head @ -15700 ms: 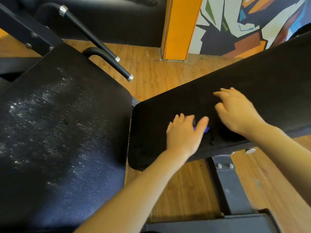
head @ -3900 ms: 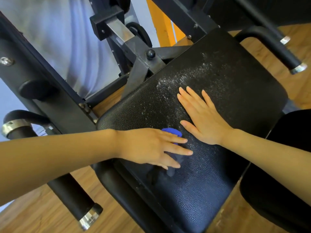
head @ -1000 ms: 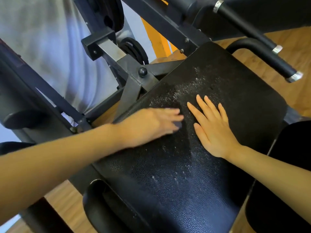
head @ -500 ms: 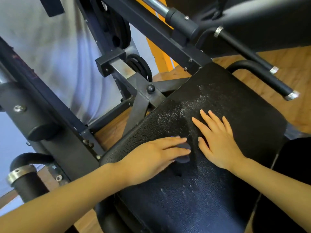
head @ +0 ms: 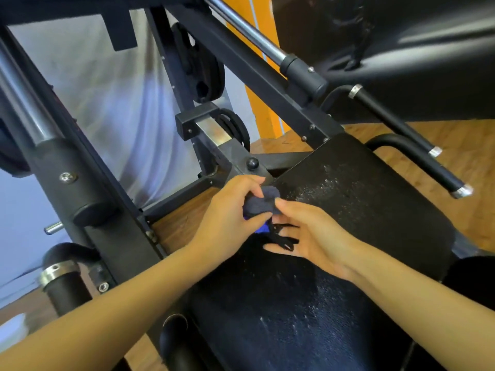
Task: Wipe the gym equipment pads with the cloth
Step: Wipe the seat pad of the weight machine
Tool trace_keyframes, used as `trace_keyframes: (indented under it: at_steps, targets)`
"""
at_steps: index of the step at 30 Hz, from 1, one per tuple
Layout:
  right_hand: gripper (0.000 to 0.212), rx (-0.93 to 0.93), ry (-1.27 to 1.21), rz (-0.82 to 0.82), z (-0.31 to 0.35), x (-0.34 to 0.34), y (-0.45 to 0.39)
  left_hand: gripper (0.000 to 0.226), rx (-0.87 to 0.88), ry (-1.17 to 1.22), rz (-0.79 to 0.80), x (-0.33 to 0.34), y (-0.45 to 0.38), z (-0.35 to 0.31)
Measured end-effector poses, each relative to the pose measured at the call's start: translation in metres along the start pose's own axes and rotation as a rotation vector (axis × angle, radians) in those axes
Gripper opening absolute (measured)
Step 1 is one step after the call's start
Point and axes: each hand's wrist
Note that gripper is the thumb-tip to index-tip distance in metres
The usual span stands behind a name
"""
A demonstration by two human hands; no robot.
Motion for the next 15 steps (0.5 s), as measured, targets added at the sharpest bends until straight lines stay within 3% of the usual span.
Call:
trace_keyframes:
  at_steps: [2,5,7,10,13,15]
  targets:
    - [0.032,-0.005,0.038,0.010,-0.003,0.001,0.001,0.041,-0.038,0.073,0.167,-0.005,0.008,0.000]
    - [0.027,-0.069,0.242,-0.123,0.001,-0.002,-0.001,0.053,-0.053,0.061,0.363,-0.016,0.027,0.002]
    - [0.022,-0.224,0.605,-0.267,0.003,-0.005,-0.002,0.056,-0.011,-0.204,0.389,-0.021,0.038,0.012]
    - [0.045,-0.510,0.979,-0.400,-0.014,-0.009,-0.004,0.054,0.138,-0.572,0.426,-0.019,0.049,0.032]
    - [0.033,-0.869,1.302,-0.440,-0.044,-0.008,-0.010,0.054,0.136,-0.656,0.486,-0.008,0.054,0.045]
    - [0.043,-0.822,1.362,-0.412,-0.062,-0.003,-0.014,0.054,0.094,-0.585,0.472,-0.004,0.053,0.045]
Point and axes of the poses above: each hand's wrist, its own y-axis away from the middle knuckle, its own x-axis out of the palm, z = x × y, and after that the axes turned 3 degrees about x, right-handed
